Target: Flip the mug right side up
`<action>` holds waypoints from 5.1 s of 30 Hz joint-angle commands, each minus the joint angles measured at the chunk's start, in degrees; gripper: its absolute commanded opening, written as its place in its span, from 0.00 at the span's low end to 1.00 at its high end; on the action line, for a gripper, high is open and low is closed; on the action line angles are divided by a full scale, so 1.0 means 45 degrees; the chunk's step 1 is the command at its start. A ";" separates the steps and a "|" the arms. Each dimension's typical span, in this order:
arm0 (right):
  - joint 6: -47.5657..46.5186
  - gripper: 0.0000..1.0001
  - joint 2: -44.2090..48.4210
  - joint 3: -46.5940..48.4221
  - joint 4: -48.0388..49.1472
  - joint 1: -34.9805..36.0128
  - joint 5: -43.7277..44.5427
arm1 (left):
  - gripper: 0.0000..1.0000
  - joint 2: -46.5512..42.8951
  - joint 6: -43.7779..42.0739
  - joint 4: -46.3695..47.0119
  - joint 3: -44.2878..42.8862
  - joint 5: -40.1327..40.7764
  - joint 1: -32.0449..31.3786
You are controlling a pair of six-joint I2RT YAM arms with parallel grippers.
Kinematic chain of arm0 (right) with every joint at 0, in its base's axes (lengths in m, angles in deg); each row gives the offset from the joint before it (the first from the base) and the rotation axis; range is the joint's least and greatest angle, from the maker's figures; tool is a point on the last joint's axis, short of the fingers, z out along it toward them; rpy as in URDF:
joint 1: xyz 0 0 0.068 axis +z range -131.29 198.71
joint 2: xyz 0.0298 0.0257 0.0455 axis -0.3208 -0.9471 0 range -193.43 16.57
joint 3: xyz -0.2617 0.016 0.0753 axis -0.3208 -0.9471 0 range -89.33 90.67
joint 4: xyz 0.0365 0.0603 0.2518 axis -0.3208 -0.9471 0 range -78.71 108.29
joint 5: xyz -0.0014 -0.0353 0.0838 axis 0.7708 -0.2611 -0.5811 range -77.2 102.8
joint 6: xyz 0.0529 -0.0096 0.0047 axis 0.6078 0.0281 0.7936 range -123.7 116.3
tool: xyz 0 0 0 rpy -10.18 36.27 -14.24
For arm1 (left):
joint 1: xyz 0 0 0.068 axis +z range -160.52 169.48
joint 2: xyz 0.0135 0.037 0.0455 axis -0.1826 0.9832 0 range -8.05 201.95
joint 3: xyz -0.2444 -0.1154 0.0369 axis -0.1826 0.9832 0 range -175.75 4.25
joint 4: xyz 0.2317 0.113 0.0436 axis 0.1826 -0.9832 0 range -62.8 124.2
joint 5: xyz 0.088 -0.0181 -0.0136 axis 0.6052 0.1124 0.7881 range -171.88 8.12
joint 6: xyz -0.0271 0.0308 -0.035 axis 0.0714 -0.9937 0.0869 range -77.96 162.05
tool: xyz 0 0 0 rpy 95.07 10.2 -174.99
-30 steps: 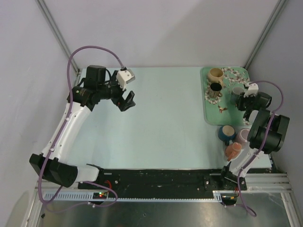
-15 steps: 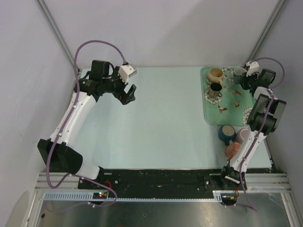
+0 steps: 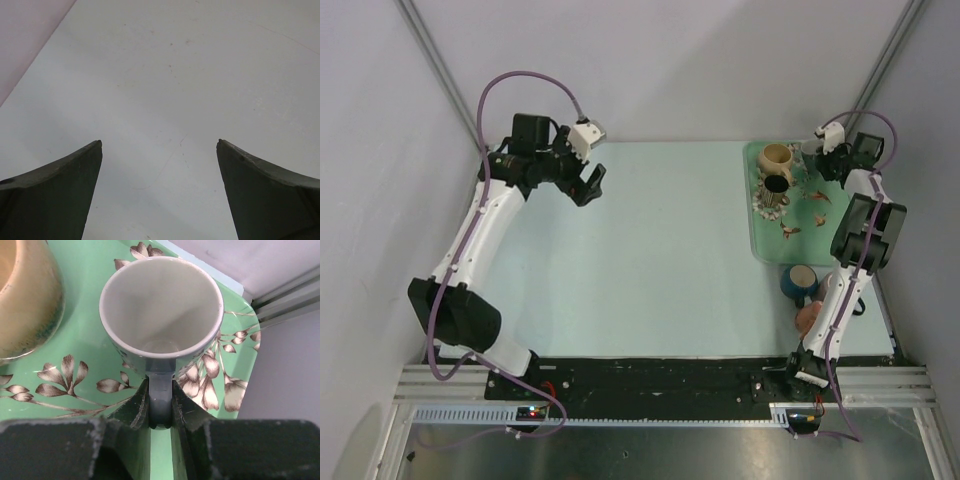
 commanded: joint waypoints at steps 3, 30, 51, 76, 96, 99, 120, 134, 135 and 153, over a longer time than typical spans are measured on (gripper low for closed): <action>-0.0947 0.03 -0.0332 0.0530 -0.0565 0.0057 0.1087 | 1.00 0.0094 -0.0282 0.0280 -0.0634 0.0109 0.0292; 0.2268 0.90 0.3729 -0.3340 0.2408 -0.0784 0.2151 | 1.00 -0.0280 -0.0142 0.0286 -0.0822 0.0311 0.0327; 1.0151 0.99 1.2178 -0.8472 -1.0180 0.3569 0.8119 | 1.00 -0.5227 0.3614 -0.1587 0.3879 0.2215 0.0288; 1.1663 0.94 1.0602 -1.1553 -0.8202 0.6401 0.5233 | 1.00 -0.6646 0.3460 -0.1589 0.4986 0.2537 -0.0414; 1.4591 0.99 1.3268 -1.0913 -1.0990 1.0028 0.9006 | 1.00 -0.6534 0.3389 -0.1597 0.5208 0.2345 -0.0419; 1.5463 0.99 1.4007 -1.1635 -1.0795 1.0184 0.9239 | 1.00 -0.6542 0.3394 -0.1600 0.5204 0.2363 -0.0407; 1.6335 0.50 1.1928 -1.4337 -0.6588 1.0283 0.9650 | 1.00 -0.6998 0.3329 -0.1586 0.5548 0.2202 -0.0448; 1.5595 0.00 1.2171 -1.4329 -0.5774 1.0448 0.9340 | 1.00 -0.7234 0.3470 -0.1598 0.5723 0.1896 -0.0461; 1.5502 0.00 1.2402 -1.4330 -0.5712 1.0518 0.9206 | 1.00 -0.7221 0.3488 -0.1599 0.5737 0.1848 -0.0467; 1.5434 0.00 1.4695 -1.3940 -0.5458 1.1095 0.6469 | 1.00 -0.6648 0.0844 -0.1879 0.5623 -0.0044 -0.0531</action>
